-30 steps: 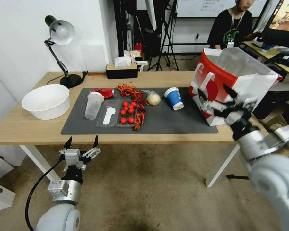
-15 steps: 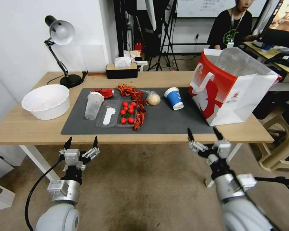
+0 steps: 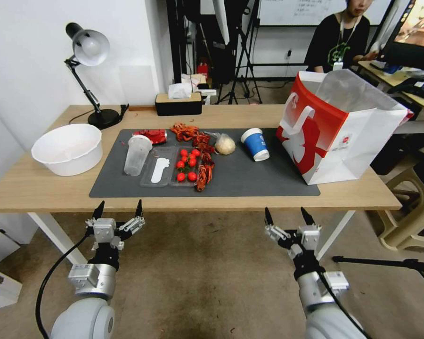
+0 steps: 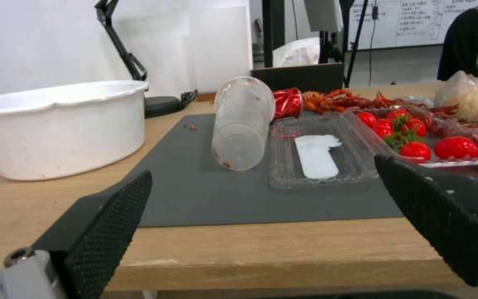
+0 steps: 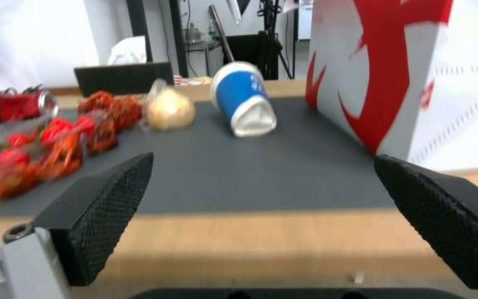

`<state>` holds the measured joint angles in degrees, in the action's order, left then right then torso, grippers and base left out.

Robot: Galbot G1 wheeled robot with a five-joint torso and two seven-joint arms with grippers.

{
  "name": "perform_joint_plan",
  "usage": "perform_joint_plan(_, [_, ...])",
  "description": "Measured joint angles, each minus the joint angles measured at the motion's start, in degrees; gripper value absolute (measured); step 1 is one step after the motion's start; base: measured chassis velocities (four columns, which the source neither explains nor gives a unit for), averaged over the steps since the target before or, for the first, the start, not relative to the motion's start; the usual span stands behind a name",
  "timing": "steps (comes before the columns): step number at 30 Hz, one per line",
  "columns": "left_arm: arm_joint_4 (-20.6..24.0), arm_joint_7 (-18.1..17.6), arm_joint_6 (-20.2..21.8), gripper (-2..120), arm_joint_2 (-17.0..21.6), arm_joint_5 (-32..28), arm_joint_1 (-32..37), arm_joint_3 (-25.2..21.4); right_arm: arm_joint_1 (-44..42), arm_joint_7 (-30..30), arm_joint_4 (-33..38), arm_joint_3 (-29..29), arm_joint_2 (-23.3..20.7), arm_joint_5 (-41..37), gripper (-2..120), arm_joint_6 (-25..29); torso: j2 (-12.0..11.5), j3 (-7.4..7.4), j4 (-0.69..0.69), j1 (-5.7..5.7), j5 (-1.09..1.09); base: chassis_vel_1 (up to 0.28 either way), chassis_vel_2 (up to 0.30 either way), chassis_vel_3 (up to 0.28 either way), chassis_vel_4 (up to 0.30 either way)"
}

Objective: Pick up the trash from the table and place it into the takeout bag.

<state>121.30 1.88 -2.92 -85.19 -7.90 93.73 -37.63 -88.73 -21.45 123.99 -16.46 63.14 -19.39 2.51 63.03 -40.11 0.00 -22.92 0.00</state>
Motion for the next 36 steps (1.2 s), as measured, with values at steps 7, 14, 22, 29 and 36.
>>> perform_joint_plan(7, [0.1,0.0,0.0,100,-0.4,0.1,0.1,0.0,12.2,-0.4,-3.6,1.8,-3.9,-9.5,100,-6.3,0.0,0.00,0.00,0.00,0.02,0.000,0.000,0.000,0.000])
perform_joint_plan(14, [0.4,0.0,0.0,100,-1.0,0.5,0.3,-0.4,29.0,-2.4,-14.6,8.5,-7.1,-20.1,100,-10.2,0.0,-0.01,0.01,0.00,0.00,0.000,0.000,0.000,0.000])
perform_joint_plan(22, [0.6,0.0,0.0,100,-1.5,0.6,0.3,-0.6,39.6,-3.8,-21.0,14.2,-7.4,-27.0,100,-12.2,0.0,-0.01,0.00,-0.01,0.00,0.000,0.000,0.000,0.000])
perform_joint_plan(29, [0.5,-0.1,0.0,100,-1.8,0.7,0.3,-1.0,49.5,-6.2,-27.0,19.7,-6.9,-34.5,100,-15.9,0.0,-0.01,0.00,-0.01,-0.01,0.000,0.000,0.000,0.000])
perform_joint_plan(36, [0.4,-0.1,-0.1,100,-1.9,0.7,0.1,-1.1,54.9,-7.5,-32.0,22.3,-5.8,-38.1,100,-18.1,0.0,0.00,0.00,-0.01,0.00,0.000,0.000,0.000,0.000])
